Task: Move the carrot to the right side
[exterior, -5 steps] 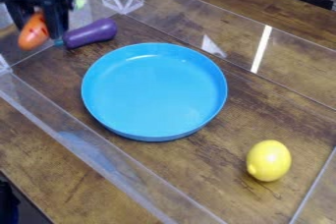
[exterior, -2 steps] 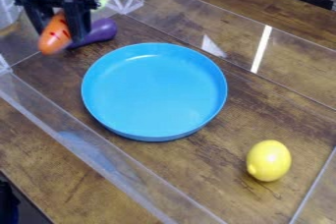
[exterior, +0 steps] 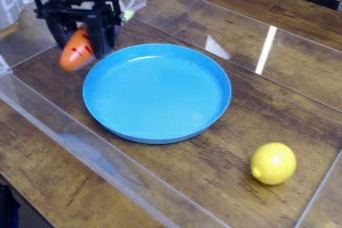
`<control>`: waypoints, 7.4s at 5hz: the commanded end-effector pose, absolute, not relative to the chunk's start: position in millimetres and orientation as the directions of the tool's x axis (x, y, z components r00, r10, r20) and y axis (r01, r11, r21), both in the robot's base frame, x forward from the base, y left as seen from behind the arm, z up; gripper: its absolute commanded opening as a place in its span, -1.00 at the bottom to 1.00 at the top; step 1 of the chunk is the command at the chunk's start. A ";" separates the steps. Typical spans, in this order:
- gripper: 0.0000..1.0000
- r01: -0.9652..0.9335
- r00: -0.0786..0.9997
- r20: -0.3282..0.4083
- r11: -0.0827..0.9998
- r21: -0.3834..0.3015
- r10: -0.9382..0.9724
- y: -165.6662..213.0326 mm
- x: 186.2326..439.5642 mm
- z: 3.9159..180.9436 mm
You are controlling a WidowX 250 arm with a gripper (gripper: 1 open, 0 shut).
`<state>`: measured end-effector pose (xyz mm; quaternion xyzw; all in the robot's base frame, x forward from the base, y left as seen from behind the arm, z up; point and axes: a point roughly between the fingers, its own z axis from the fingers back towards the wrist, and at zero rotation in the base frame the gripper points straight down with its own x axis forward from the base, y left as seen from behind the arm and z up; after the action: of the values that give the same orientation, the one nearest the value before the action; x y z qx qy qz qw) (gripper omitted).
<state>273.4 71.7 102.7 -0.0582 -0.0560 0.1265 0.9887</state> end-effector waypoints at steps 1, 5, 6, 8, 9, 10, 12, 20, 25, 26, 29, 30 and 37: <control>-1.00 -0.127 0.974 0.170 0.984 -0.127 0.148 64.5 274.4 124.0; -1.00 0.054 0.985 0.171 0.993 -0.101 -0.036 4.2 291.6 127.1; -1.00 0.114 0.982 0.159 0.989 -0.089 -0.099 -46.5 313.3 113.1; -1.00 0.213 0.969 0.146 0.975 -0.071 -0.201 -103.4 353.7 118.4; -1.00 0.250 0.960 0.146 0.966 -0.059 -0.240 -108.0 377.3 119.7; -1.00 0.273 0.954 0.144 0.960 -0.054 -0.263 -98.1 391.7 121.0; -1.00 0.192 0.976 0.111 0.980 -0.053 -0.185 -92.9 410.7 115.6; -1.00 0.273 0.962 -0.004 0.960 -0.056 -0.273 -55.5 450.5 107.8; -1.00 0.434 0.900 -0.009 0.899 -0.065 -0.435 -62.0 388.8 120.2; -1.00 0.495 0.867 -0.022 0.865 -0.082 -0.498 -67.0 365.6 121.8; -1.00 0.479 0.872 -0.044 0.869 -0.126 -0.487 -53.0 320.7 76.7; -1.00 0.470 0.877 -0.042 0.872 -0.140 -0.479 -59.5 319.7 69.1; -1.00 0.652 0.734 -0.022 0.713 -0.257 -0.679 -45.8 298.4 23.9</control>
<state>297.6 -51.6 21.4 -0.1175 0.0608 -0.3640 0.9220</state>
